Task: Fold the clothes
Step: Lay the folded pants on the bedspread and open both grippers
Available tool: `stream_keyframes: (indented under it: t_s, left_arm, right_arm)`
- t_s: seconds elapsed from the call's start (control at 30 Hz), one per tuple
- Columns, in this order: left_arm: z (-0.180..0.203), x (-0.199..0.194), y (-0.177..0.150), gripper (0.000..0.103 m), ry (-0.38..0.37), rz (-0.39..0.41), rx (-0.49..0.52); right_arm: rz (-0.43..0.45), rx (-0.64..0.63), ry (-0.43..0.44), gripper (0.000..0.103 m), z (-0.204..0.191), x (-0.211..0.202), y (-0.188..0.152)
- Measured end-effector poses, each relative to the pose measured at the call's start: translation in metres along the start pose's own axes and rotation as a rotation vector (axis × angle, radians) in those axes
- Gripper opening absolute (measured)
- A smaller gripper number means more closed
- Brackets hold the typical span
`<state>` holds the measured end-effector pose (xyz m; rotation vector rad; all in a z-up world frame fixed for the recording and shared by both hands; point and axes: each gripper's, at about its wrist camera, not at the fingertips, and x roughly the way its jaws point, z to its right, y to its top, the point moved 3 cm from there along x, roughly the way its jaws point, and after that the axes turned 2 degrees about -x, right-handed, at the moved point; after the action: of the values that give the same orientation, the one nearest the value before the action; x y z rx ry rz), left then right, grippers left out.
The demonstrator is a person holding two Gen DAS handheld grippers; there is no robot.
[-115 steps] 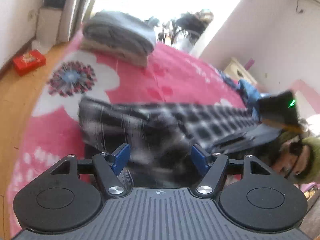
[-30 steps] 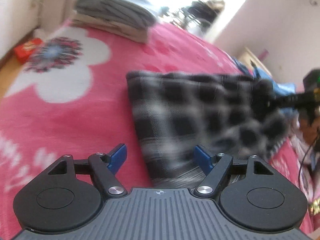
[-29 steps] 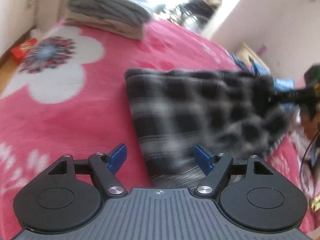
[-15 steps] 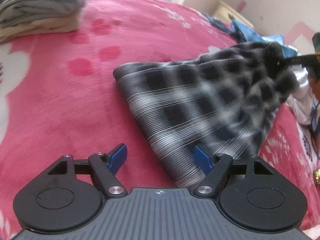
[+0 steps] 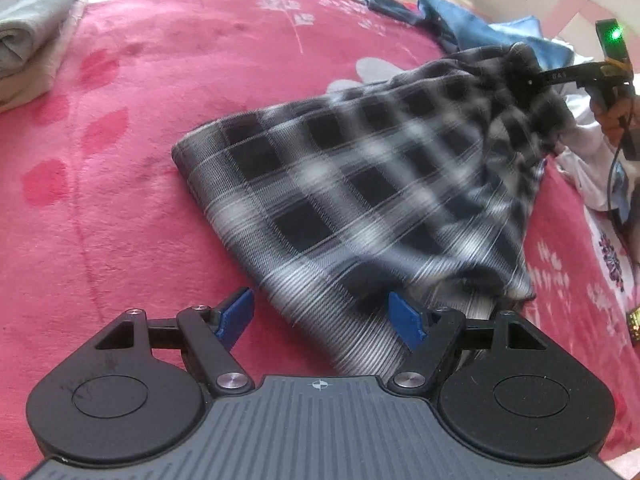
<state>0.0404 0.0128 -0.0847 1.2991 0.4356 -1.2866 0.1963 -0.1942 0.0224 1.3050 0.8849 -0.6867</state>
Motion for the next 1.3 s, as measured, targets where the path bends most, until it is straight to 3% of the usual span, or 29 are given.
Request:
stream_keyframes:
  t_s: [0.4, 0.5, 0.53, 0.63, 0.7, 0.83, 0.97, 1.07, 1.2, 1.23, 1.3]
  left_arm:
    - [-0.002, 0.004, 0.002, 0.075, 0.014, -0.027, -0.008]
    - [-0.003, 0.004, 0.001, 0.075, 0.009, -0.030, -0.016]
    - [-0.003, 0.004, 0.001, 0.075, 0.007, -0.031, -0.016]
    - [-0.004, 0.003, 0.001, 0.075, -0.004, -0.036, -0.018]
    - [-0.006, 0.001, 0.001, 0.075, -0.008, -0.044, -0.020]
    - [-0.009, -0.011, 0.008, 0.075, 0.023, -0.089, 0.042]
    - [-0.009, -0.028, 0.029, 0.075, 0.073, -0.113, 0.152]
    - [-0.010, -0.034, 0.049, 0.075, 0.082, -0.079, 0.185]
    - [-0.014, -0.021, 0.063, 0.075, 0.064, 0.015, 0.147]
    - [-0.015, -0.015, 0.064, 0.075, 0.063, 0.033, 0.135]
    - [-0.020, 0.001, 0.064, 0.075, 0.072, 0.046, 0.110]
  right_arm:
    - [-0.028, -0.062, 0.006, 0.022, 0.019, 0.037, -0.008]
    - [-0.021, -0.018, -0.021, 0.032, 0.029, 0.047, -0.011]
    - [-0.011, 0.029, -0.023, 0.042, 0.034, 0.049, -0.012]
    - [0.016, 0.192, -0.017, 0.055, 0.051, 0.051, -0.021]
    - [0.048, 0.291, 0.004, 0.058, 0.063, 0.047, -0.027]
    - [0.129, 0.397, 0.010, 0.059, 0.079, 0.027, -0.036]
    - [0.270, 0.479, 0.010, 0.059, 0.087, -0.005, -0.044]
    - [0.359, 0.508, 0.043, 0.050, 0.080, -0.027, -0.048]
    - [0.311, 0.438, 0.104, 0.042, 0.038, -0.007, -0.042]
    - [0.286, 0.429, 0.092, 0.041, 0.031, 0.006, -0.039]
    - [0.201, 0.436, -0.031, 0.037, 0.028, 0.034, -0.037]
